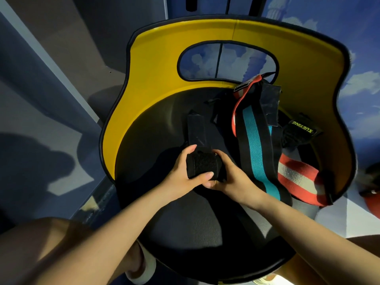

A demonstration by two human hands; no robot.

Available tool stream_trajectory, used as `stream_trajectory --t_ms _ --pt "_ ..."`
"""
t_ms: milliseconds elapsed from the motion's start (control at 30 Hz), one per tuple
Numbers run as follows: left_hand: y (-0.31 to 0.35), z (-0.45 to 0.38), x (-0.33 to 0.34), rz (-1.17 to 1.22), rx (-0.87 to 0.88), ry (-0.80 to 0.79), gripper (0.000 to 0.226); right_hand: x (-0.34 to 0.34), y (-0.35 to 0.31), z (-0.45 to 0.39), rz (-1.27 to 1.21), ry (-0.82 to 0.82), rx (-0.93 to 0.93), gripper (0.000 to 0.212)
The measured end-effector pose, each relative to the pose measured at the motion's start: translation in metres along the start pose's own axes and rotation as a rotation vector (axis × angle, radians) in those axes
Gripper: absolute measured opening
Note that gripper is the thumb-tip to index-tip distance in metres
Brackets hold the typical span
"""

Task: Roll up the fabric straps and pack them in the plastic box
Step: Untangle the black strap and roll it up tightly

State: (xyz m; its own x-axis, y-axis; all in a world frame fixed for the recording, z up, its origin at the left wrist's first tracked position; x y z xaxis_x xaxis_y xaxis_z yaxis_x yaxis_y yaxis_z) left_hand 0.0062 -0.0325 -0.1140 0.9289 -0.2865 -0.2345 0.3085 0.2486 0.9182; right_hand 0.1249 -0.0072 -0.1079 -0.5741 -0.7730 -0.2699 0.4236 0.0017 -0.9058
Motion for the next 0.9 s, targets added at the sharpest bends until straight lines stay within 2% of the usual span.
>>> stream_trajectory --t_ms 133,267,333,433,500,567,700,833,900 --pt "0.006 0.001 -0.008 -0.114 0.038 0.011 0.08 -0.012 -0.005 0.001 0.098 -0.008 0.024 0.065" --pt "0.038 0.013 -0.015 -0.44 0.296 0.099 0.053 -0.018 -0.005 -0.001 0.116 -0.036 0.075 0.058" --pt "0.042 0.016 -0.015 -0.511 0.338 0.075 0.047 -0.019 -0.003 -0.002 0.101 -0.069 0.118 0.056" --pt "0.036 0.014 -0.01 -0.584 0.32 -0.029 0.051 -0.018 -0.001 -0.004 0.076 -0.123 0.162 0.051" --pt "0.028 0.011 -0.008 -0.536 0.266 -0.089 0.05 -0.017 0.001 -0.006 0.075 -0.142 0.179 0.048" --pt "0.024 0.008 -0.012 -0.464 0.229 -0.084 0.047 -0.016 0.001 -0.006 0.085 -0.147 0.188 0.049" --pt "0.019 0.004 -0.022 -0.351 0.154 -0.052 0.041 -0.016 -0.002 -0.008 0.102 -0.066 0.124 0.073" --pt "0.013 -0.002 -0.027 -0.25 0.047 -0.073 0.037 -0.014 -0.024 -0.003 0.337 -0.052 -0.072 0.085" --pt "0.012 -0.005 -0.025 -0.246 0.014 -0.102 0.035 -0.006 -0.026 -0.002 0.477 -0.072 -0.104 0.091"
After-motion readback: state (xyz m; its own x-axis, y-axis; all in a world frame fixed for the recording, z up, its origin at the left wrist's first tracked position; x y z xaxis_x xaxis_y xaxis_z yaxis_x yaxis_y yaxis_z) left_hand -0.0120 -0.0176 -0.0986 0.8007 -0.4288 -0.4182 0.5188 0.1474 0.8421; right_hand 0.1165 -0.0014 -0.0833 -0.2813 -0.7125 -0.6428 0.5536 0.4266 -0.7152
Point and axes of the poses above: each hand's wrist, its own z-axis away from the middle knuckle, its own x-axis out of the palm, y = z × x, the point moved 9 cm from there along -z, towards the middle knuckle, and after that the axes turned 12 degrees about -y, right-handed, at the moved point
